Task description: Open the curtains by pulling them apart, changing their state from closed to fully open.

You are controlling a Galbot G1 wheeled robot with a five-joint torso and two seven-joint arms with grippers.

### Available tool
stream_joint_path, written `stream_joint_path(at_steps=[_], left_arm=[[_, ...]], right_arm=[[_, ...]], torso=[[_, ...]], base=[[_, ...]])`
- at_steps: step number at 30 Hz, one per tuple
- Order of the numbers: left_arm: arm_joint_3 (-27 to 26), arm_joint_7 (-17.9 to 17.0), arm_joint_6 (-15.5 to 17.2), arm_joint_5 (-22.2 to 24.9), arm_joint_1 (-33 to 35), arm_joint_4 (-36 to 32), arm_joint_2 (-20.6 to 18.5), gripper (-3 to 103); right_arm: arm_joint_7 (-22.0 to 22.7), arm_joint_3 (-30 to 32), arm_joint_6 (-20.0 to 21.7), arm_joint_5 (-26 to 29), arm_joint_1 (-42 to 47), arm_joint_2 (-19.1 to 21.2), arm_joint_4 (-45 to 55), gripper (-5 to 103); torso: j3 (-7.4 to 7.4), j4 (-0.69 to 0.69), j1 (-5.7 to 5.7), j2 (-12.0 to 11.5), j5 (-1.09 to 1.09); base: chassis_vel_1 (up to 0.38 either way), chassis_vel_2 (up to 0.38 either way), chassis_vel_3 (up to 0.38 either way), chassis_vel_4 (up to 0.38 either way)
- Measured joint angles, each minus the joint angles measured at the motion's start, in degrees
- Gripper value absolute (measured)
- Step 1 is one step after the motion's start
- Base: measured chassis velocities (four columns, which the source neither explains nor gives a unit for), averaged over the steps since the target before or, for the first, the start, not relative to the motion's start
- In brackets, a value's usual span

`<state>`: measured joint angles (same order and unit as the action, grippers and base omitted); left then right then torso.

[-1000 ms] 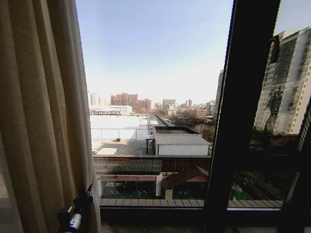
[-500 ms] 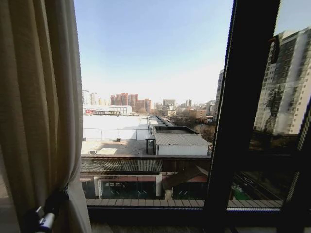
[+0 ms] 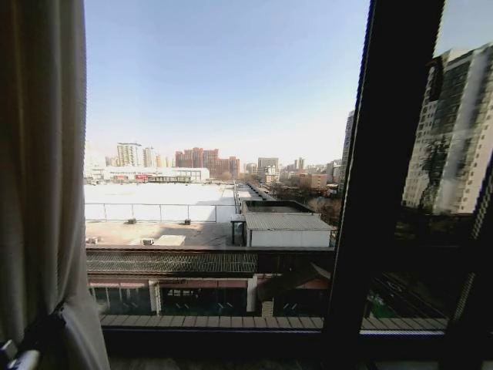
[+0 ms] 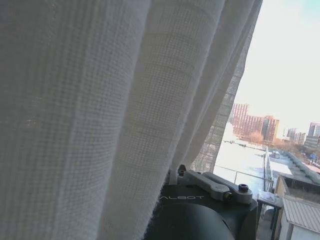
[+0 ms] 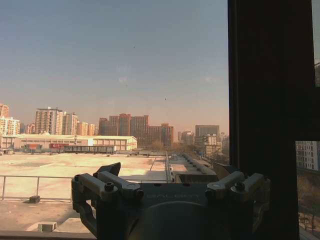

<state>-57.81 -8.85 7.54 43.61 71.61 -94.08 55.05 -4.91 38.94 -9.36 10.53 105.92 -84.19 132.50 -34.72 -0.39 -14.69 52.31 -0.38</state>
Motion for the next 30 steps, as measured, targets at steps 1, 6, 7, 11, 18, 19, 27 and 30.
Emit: stream_joint_path(at_steps=[1,6,7,11,18,19,27,30], left_arm=[[-0.2,0.0,0.0,0.3,-0.6,1.5,-0.8,0],[-0.4,0.3,-0.2,1.6,-1.4,4.5,-2.6,0],[-0.6,0.5,-0.3,2.1,-1.6,5.5,-3.1,0],[-1.1,0.9,-0.7,3.4,-2.5,8.5,-4.7,0],[-1.9,1.3,-1.2,4.7,-4.3,13.7,-6.8,0],[-2.1,1.5,-1.6,4.8,-5.3,16.1,-7.6,0],[-1.9,2.1,-2.5,6.1,-9.3,26.5,-10.8,0],[-1.6,2.1,-2.5,6.8,-11.8,30.4,-12.1,0]], right_arm=[[0.0,0.1,0.0,0.1,0.1,0.1,0.1,100],[0.1,0.4,-0.2,0.5,0.4,0.2,0.7,100],[0.1,0.5,-0.3,0.6,0.5,0.2,0.9,100],[0.1,0.6,-0.4,0.8,0.6,0.4,1.2,100],[0.1,0.5,-0.7,0.8,0.8,0.2,1.2,100],[0.1,0.4,-0.8,0.8,0.9,0.2,1.1,100],[0.1,0.2,-1.1,0.7,0.9,0.0,0.8,100],[0.1,0.4,-1.2,0.8,1.0,0.0,1.0,100]], torso=[[0.0,-0.01,0.0,0.0,-0.01],[0.0,-0.01,0.0,0.0,-0.02],[0.0,-0.01,0.0,0.0,-0.02],[0.0,0.0,0.0,0.0,-0.03],[0.0,-0.01,0.0,0.0,-0.01],[0.0,-0.01,0.0,0.0,-0.01],[0.0,-0.01,0.0,0.0,0.02],[0.0,0.0,0.0,0.0,-0.02]], base=[[0.0,0.0,0.0,0.0],[0.0,0.0,0.0,0.0],[0.0,0.0,0.0,0.0],[0.0,0.0,0.0,0.0],[0.0,0.0,0.0,0.0],[0.0,0.0,0.0,0.0],[0.0,0.0,0.0,0.0],[0.0,0.0,0.0,0.0]])
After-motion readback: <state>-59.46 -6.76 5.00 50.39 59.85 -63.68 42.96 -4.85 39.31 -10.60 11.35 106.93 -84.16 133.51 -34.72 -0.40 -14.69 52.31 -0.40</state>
